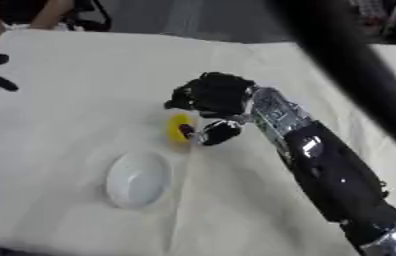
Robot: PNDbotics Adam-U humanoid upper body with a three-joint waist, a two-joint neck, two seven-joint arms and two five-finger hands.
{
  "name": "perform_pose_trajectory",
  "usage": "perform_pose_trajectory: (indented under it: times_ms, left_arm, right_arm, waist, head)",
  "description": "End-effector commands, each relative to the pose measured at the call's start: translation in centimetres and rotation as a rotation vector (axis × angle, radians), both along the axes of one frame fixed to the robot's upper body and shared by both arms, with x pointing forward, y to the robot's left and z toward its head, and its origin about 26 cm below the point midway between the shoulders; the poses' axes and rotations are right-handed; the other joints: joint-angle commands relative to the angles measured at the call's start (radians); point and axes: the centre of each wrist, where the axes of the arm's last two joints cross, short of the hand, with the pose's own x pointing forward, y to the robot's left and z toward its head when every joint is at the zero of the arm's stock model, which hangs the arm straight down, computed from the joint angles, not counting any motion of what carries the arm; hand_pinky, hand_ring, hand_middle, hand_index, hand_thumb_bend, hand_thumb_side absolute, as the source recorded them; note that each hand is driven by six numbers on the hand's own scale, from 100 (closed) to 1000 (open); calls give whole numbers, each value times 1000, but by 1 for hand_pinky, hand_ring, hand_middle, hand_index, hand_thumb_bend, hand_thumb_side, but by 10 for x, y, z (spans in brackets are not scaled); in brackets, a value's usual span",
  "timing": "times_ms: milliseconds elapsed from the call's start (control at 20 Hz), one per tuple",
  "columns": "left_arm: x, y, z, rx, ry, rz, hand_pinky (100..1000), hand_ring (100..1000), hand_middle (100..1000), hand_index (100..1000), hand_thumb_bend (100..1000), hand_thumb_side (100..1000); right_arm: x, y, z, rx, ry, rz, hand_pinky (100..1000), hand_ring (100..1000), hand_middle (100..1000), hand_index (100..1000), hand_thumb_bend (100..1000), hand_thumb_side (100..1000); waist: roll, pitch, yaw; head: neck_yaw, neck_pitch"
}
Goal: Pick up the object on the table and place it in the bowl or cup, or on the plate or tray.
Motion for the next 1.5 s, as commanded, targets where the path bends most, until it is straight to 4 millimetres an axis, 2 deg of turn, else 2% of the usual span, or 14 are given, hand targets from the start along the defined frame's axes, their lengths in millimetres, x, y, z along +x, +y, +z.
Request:
perform_pose_trajectory:
  times_ms: [50, 600, 850, 1050, 1450, 1500]
  left_arm:
    - [1, -1, 8, 6, -24, -14, 467, 716, 788, 820, 268, 875]
    - [3, -5, 11, -2, -32, -34, 467, 714, 788, 819, 268, 876]
    - [3, -6, 11, -8, -35, -37, 467, 713, 787, 819, 268, 877]
    - [3, -7, 12, -13, -39, -40, 467, 713, 787, 819, 267, 877]
    - [3, -8, 12, -24, -42, -41, 466, 712, 787, 819, 267, 879]
    - [3, -8, 12, -26, -43, -41, 466, 712, 787, 818, 267, 879]
  right_arm:
    - [3, 4, 13, 3, -39, 6, 494, 687, 791, 934, 100, 771]
    - [14, 5, -2, -20, -25, -34, 500, 684, 793, 928, 100, 777]
    - [17, 4, -4, -23, -31, -28, 555, 697, 804, 924, 100, 784]
    - [20, 1, -11, -26, -19, -40, 557, 700, 808, 918, 100, 789]
    - [22, -8, -22, 55, -16, 6, 479, 620, 742, 847, 100, 771]
    - [22, -10, -24, 75, -14, 7, 406, 580, 702, 789, 100, 762]
  waist:
    - [7, -16, 7]
    - [10, 1, 47]
    - [9, 9, 57]
    - [10, 17, 64]
    - [16, 33, 73]
    - [18, 35, 74]
  head:
    - [-15, -8]
    - [-38, -21]
    - [-43, -25]
    - [-47, -27]
    - [-51, -21]
    - [-51, -21]
